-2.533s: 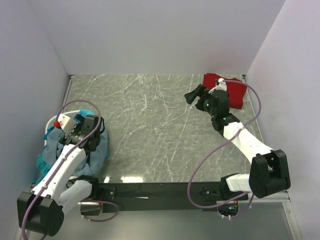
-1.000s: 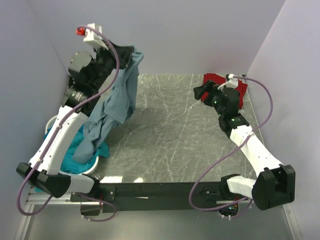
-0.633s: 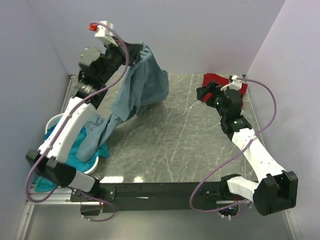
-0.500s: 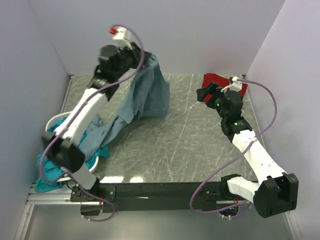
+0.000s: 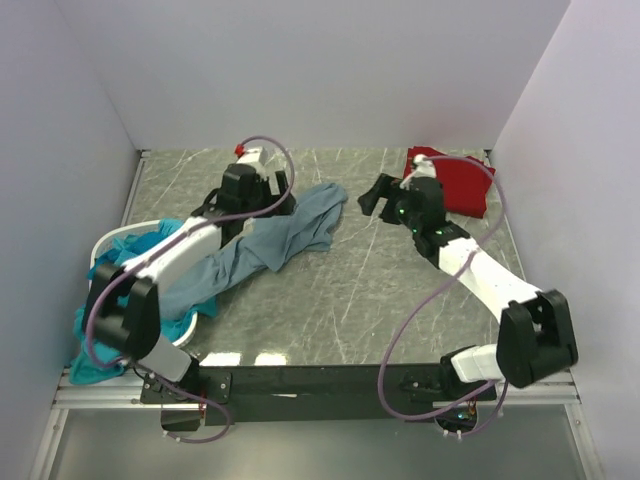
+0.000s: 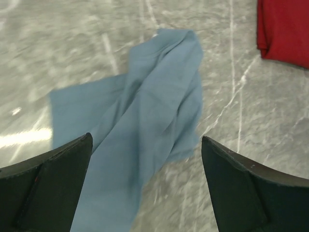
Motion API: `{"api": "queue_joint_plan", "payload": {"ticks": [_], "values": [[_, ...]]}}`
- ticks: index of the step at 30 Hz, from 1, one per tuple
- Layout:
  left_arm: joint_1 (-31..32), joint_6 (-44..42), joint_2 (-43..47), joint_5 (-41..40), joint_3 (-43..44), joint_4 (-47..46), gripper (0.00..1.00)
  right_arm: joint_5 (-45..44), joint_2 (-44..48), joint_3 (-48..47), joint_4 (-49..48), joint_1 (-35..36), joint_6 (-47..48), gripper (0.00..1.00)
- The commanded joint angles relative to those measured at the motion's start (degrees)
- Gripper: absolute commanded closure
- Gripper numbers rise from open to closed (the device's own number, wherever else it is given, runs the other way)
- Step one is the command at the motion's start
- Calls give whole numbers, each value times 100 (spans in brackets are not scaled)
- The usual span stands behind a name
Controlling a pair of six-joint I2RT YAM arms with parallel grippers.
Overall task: Fold and stack the t-shirts
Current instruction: Move the tshirt to the center of the board, then flatten the tshirt out
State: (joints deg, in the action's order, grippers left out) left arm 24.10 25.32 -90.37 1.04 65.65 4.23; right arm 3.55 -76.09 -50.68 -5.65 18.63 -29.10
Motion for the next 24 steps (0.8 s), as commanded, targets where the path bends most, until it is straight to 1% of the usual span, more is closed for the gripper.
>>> {"api": "queue_joint_plan", "payload": {"ticks": [1,5,8,11,12,14,15,18,21,22,23,24], "values": [[200,8,721,-1076,-586,-240,0,75,-326,-696,-182,341,194,6],[499,139,985,-1815,-1280,165,1,225,-739,-1005,-164,562,194,7],[596,324,1214,-1914,-1746,140,0,269,-872,-1102,-156,659,203,7],[596,412,1206,-1871,-2011,70,1,251,-863,-1111,-173,677,212,7],[596,421,1136,-1836,-2029,78,1,243,-837,-1111,-156,668,212,7],[622,465,698,-1748,-2056,43,1,173,-793,-1094,-112,668,264,7],[622,465,696,-1800,-2056,17,0,172,-775,-1094,-94,677,282,7],[754,535,223,-2177,-2030,-115,0,102,-688,-1059,-50,677,335,7],[754,509,-76,-2248,-1898,-124,1,14,-626,-1032,11,659,388,7],[780,491,-260,-2301,-1854,-115,3,5,-617,-1032,29,677,396,7],[798,491,-340,-2353,-1810,-124,10,-30,-608,-1032,38,677,414,7],[816,500,-385,-2423,-1810,-142,30,-47,-573,-1023,46,677,414,7]]}}
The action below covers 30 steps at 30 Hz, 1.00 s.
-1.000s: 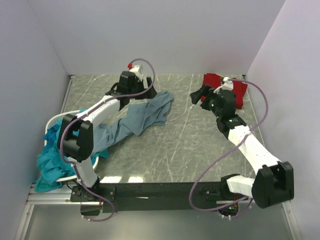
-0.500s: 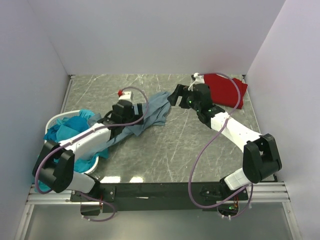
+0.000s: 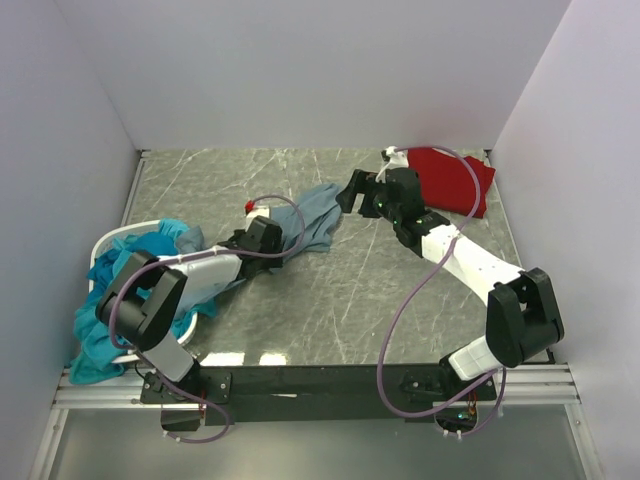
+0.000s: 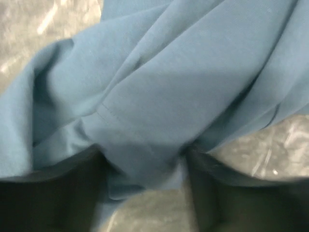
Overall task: Fold and stack the t-shirts
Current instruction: Flatten the tshirt out
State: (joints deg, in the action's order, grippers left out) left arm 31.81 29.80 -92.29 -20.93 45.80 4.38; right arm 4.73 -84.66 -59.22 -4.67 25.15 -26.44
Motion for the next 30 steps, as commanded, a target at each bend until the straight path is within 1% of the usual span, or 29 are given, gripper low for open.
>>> {"api": "queue_joint_plan", "payload": {"ticks": [1,2,3,4,5,9,12,13,16,18,23,24,25,26,27,28,29,30], "values": [[79,61,-236,-288,183,-200,43,-174,301,-151,-52,25,165,7],[97,52,-211,-428,192,-210,60,-192,310,-134,-43,25,165,7],[114,61,-176,-508,227,-192,93,-227,345,-134,-17,25,182,7],[158,17,-27,-622,315,-192,100,-245,371,-134,1,25,200,7],[176,-35,70,-640,376,-210,100,-297,415,-134,44,17,226,7],[343,-387,658,-614,964,-114,100,-455,617,-20,80,25,262,7],[641,-825,940,-728,1588,36,100,-701,854,103,124,25,306,7],[703,-914,993,-728,1860,36,100,-771,916,130,124,17,306,7],[983,-1081,1099,-746,2300,115,100,-964,1136,227,185,17,341,7],[1177,-1143,1117,-528,2389,20,100,-1088,1285,279,238,8,332,7],[1310,-1187,880,-43,2372,-394,100,-1360,1663,464,264,8,341,6],[1301,-1283,653,-8,2381,-394,100,-1387,1716,508,291,-1,341,6],[1292,-1336,512,-8,2442,-690,100,-1439,1760,534,308,8,332,6],[1301,-1398,328,-8,2538,-641,100,-1518,1847,561,335,-1,341,6],[1301,-1416,-74,1,2678,-545,98,-1563,1892,613,361,-1,350,6],[1301,-1424,-270,53,2923,-457,88,-1589,1962,622,396,8,350,5],[1301,-1433,-437,54,3004,-456,60,-1616,1997,648,422,8,358,5],[1301,-1399,-674,45,3057,-456,45,-1651,2032,692,423,-1,367,5]]}}
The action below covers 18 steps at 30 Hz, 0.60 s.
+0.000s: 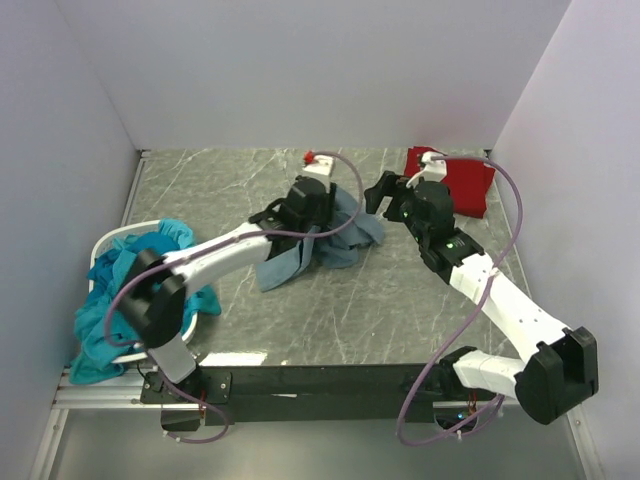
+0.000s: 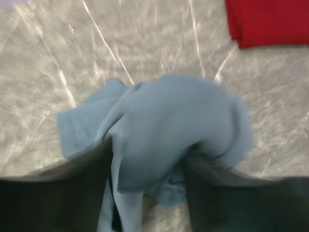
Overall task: Fold and stack the t-shirts
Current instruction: Flatten the tshirt out
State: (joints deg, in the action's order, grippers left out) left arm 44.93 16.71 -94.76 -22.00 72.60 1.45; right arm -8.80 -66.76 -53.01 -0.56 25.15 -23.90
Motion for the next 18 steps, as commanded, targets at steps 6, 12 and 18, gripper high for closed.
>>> {"api": "queue_joint_plan", "payload": {"ticks": [6,12,18], "values": [[-10,95,227,39,-324,-409,1,-228,375,405,74,8,114,5],[-72,998,1239,-664,-1721,-173,2,264,32,634,-243,34,8,7],[-63,2246,2494,-982,-3661,-163,11,511,-302,626,-366,104,8,9]]}}
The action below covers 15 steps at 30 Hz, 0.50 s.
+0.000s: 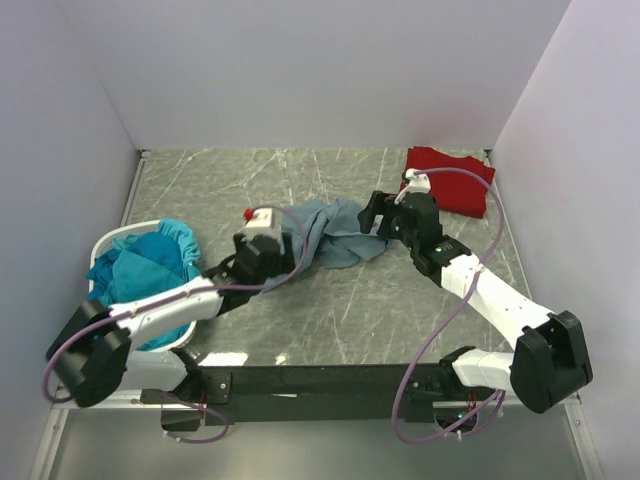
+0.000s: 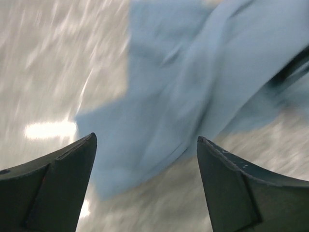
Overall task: Fold and stack the t-shirts
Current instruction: Flatten the tshirt out
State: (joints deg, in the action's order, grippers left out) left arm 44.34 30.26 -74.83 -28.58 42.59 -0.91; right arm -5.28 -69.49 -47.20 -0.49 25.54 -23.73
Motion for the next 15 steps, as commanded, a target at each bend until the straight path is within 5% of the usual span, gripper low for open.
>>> {"api": "queue_joint_plan", "payload": {"ticks": [1,15], "values": [[-4,1016,635,-228,-812,73,12,185,-55,62,-416,83,-27,9],[5,1799,-49,-455,-1025,731,38,387,-275,97,-627,302,-71,9]]}}
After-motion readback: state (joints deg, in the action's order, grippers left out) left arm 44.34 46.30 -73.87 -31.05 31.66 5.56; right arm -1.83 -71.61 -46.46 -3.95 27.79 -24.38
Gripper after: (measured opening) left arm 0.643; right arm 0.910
